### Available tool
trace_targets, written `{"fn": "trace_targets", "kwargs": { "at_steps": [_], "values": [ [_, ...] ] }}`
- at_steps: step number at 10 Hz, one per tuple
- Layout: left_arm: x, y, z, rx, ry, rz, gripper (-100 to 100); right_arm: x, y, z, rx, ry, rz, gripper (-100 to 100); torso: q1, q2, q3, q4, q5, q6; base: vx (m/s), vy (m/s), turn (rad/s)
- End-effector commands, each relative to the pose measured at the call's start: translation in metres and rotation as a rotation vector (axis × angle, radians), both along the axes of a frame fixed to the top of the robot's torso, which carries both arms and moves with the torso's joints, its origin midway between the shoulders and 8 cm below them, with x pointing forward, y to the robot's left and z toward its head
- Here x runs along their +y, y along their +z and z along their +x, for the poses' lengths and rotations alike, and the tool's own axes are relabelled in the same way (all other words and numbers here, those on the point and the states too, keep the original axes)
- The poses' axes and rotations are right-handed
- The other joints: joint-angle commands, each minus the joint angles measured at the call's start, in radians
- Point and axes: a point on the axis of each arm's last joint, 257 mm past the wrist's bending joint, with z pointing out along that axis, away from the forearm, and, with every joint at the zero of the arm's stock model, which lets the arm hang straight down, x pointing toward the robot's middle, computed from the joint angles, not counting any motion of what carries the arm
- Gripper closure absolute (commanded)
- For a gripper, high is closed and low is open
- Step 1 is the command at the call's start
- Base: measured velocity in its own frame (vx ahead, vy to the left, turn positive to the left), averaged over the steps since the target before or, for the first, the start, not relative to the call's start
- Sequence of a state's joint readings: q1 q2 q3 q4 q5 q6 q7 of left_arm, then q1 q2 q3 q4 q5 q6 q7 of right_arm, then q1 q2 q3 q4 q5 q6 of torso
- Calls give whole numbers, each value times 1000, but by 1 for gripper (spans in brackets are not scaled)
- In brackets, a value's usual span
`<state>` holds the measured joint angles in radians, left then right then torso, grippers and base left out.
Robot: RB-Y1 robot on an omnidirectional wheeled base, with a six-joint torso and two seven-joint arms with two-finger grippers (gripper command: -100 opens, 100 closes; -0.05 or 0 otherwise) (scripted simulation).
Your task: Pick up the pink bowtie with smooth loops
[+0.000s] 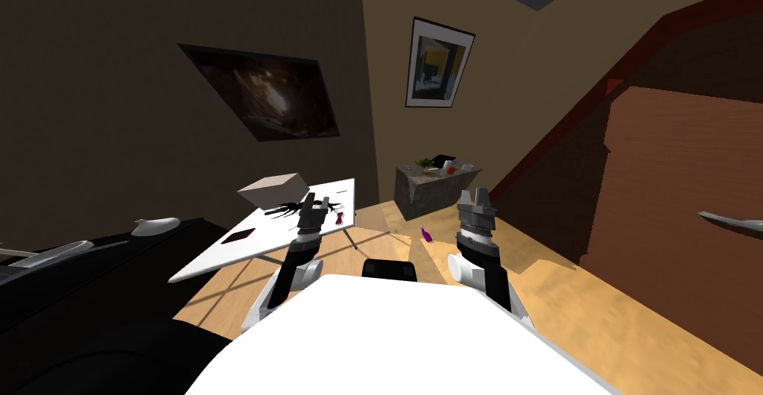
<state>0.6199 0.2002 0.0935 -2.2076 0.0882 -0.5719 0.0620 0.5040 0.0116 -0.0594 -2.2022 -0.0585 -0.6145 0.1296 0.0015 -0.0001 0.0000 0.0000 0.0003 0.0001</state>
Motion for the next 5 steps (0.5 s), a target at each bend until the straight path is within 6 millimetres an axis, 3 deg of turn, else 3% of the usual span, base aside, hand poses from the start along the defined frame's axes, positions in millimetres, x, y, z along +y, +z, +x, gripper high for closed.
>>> {"fn": "trace_targets", "kwargs": {
  "at_steps": [1,5],
  "values": [
    [7,-14,0,56,1,35,-100,0,0,0,0,0,0,0,0,0,0,0,0,0,6,13,-51],
    [29,-46,-6,200,4,126,-100,0,0,0,0,0,0,0,0,0,0,0,0,0,7,10,-61]
  ]
}}
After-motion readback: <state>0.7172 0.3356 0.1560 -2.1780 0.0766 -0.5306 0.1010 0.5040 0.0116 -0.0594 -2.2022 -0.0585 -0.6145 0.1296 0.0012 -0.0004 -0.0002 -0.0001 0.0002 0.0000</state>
